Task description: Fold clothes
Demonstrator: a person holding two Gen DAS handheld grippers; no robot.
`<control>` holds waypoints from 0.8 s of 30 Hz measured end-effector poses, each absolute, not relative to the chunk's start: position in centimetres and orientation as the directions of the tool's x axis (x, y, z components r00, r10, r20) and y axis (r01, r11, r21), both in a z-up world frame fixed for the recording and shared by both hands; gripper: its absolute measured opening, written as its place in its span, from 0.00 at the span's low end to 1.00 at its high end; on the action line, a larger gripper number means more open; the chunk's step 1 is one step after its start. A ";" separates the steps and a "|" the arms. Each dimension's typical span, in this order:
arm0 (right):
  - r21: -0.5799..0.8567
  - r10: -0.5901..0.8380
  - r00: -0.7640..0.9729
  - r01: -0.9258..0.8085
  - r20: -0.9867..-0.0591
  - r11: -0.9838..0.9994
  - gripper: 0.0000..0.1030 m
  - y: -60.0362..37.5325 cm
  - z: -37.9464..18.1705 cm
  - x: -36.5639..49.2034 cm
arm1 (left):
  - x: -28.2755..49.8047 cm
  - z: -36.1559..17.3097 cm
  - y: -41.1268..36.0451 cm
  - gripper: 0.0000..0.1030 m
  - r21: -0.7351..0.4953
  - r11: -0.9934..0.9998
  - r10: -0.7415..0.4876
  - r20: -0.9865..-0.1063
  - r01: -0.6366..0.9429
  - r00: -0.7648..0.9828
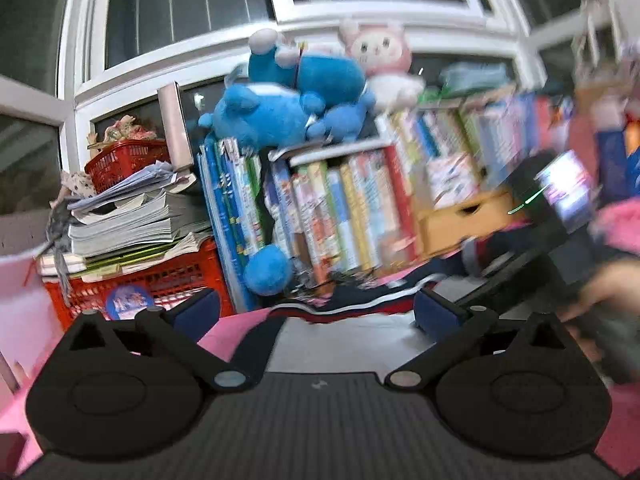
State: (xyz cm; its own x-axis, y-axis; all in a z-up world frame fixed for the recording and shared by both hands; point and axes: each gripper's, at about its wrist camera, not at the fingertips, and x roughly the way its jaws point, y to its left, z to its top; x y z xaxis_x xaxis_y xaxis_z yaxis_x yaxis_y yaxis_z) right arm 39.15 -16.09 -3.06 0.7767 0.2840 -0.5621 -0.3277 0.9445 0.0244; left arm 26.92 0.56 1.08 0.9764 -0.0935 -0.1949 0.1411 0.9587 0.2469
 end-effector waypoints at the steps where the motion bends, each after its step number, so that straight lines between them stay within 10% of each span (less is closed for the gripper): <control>1: 0.056 0.312 0.783 -0.337 -0.538 0.940 0.63 -16.8 -2.6 38.6 | 28.3 0.3 0.2 1.00 0.283 0.952 -0.051 -0.227 0.116 0.972; 9: -0.030 0.329 0.787 -0.403 -0.522 0.915 0.34 -20.6 -2.0 34.7 | 34.7 -4.0 2.0 1.00 0.274 0.962 0.127 -0.507 0.020 0.853; 13: -0.146 0.149 0.815 -0.274 -0.560 0.951 0.46 -22.1 -4.3 37.4 | 34.9 -4.2 2.9 1.00 0.234 0.972 0.119 -0.531 0.011 0.839; 17: 0.096 0.144 0.873 -0.112 -0.465 0.989 0.31 -26.6 -3.0 37.9 | 35.2 -4.3 3.7 1.00 0.186 0.982 0.095 -0.553 0.011 0.828; 19: 0.215 0.129 0.899 -0.039 -0.419 0.976 0.37 -28.8 -2.3 38.1 | 35.2 -4.3 3.9 1.00 0.174 0.985 0.089 -0.557 0.011 0.826; 22: -0.164 0.055 0.890 -0.144 -0.453 0.976 0.41 -24.7 -2.4 37.9 | 35.2 -4.3 3.8 1.00 0.180 0.984 0.093 -0.552 0.010 0.829; 24: -0.334 0.031 0.896 -0.198 -0.443 0.921 0.67 -21.8 -3.4 37.8 | 35.1 -4.3 3.8 1.00 0.182 0.983 0.094 -0.548 0.009 0.831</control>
State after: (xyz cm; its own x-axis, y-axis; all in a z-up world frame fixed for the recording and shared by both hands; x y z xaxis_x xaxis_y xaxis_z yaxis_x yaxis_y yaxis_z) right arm 37.82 -21.79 -3.45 0.8960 0.0314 -0.4430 -0.1977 0.9215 -0.3344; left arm 35.13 3.82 -4.26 0.8310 0.0943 -0.5482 0.0086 0.9832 0.1821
